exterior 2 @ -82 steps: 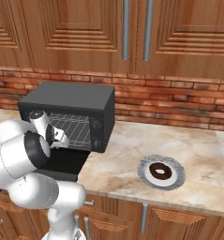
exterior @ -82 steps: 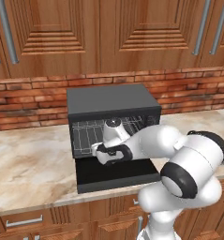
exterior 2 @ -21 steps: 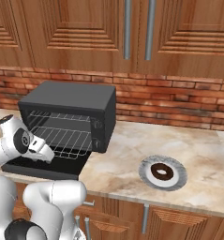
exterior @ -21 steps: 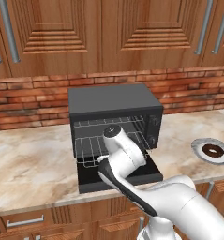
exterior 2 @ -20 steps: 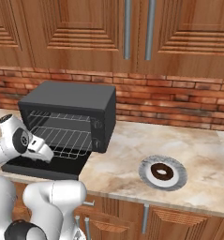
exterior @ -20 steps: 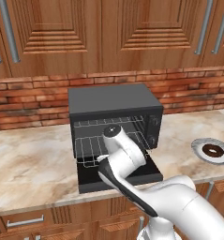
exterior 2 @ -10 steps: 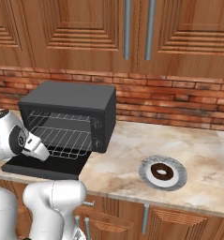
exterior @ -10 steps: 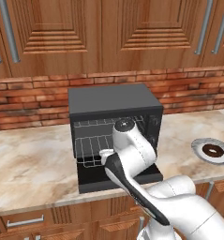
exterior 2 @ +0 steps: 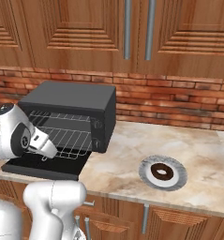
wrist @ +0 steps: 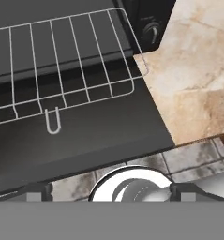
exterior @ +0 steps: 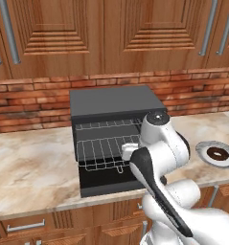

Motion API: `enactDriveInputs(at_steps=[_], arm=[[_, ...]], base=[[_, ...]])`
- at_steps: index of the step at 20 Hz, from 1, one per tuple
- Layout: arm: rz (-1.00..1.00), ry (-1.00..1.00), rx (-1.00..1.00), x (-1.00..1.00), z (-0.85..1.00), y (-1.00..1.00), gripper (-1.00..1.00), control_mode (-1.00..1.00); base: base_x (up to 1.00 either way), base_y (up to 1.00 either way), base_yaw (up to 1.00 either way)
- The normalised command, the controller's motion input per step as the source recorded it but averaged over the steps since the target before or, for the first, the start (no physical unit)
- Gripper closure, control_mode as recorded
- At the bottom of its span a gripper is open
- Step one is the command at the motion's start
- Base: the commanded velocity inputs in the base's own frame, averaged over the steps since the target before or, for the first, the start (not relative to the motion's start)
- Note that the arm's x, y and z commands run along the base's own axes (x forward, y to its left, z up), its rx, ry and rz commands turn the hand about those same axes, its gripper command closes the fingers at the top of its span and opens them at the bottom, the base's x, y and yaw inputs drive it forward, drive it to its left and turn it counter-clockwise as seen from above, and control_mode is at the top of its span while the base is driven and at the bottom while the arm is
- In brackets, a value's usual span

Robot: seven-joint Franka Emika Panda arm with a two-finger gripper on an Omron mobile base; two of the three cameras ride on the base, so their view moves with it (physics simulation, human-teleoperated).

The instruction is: Pick up the bagel from the plate, place it on the toaster oven rack, close the door, and set the timer.

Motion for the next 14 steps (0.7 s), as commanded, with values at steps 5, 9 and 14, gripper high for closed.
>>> enactDriveInputs(at_steps=[5,9,14], arm=[[0.0,0.0,0.0,-0.41,0.01,-0.6,-1.0,-1.0],[0.0,0.0,0.0,-0.37,0.0,-0.72,-1.0,-1.0],[0.0,0.0,0.0,-0.19,0.0,-0.8,-1.0,-1.0]], base=[[0.0,0.0,0.0],[0.0,0.0,0.0],[0.0,0.0,0.0]])
